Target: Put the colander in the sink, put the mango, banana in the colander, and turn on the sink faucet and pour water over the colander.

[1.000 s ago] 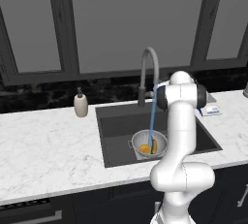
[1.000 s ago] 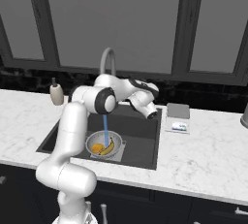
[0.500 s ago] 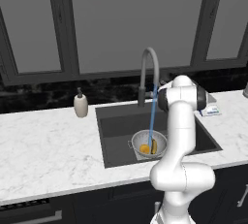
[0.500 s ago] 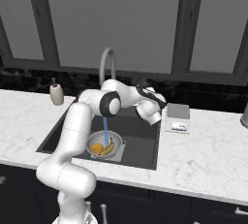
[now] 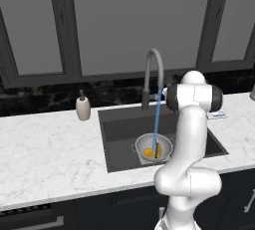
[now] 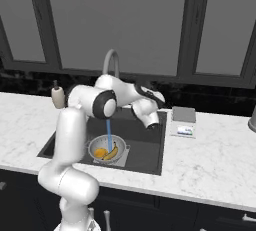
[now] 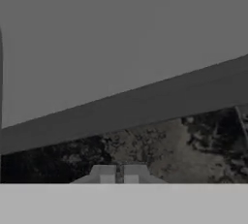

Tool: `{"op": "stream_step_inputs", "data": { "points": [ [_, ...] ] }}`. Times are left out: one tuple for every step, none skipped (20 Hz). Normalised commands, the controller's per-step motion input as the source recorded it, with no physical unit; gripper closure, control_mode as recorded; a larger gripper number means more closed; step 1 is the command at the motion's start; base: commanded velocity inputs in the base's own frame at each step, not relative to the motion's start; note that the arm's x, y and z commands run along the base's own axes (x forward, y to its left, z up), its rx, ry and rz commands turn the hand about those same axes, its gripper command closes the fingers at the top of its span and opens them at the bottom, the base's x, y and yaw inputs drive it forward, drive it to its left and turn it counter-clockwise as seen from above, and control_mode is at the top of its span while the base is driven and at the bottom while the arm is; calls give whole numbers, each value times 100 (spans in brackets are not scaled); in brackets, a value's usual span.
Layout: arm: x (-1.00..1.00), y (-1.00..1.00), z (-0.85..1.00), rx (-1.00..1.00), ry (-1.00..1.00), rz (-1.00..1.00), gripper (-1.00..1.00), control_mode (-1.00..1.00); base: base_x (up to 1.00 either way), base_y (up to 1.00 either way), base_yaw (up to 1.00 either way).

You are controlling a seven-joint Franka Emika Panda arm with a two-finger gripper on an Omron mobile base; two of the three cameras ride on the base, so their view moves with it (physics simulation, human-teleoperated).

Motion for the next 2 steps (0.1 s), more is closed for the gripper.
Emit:
{"op": "stream_step_inputs", "data": {
  "points": [
    [-33, -2, 23, -22, 20, -44, 100, -100, 0, 0, 0],
    [-24, -1, 15, -27, 19, -47, 100, -100, 0, 0, 0]
  ]
}}
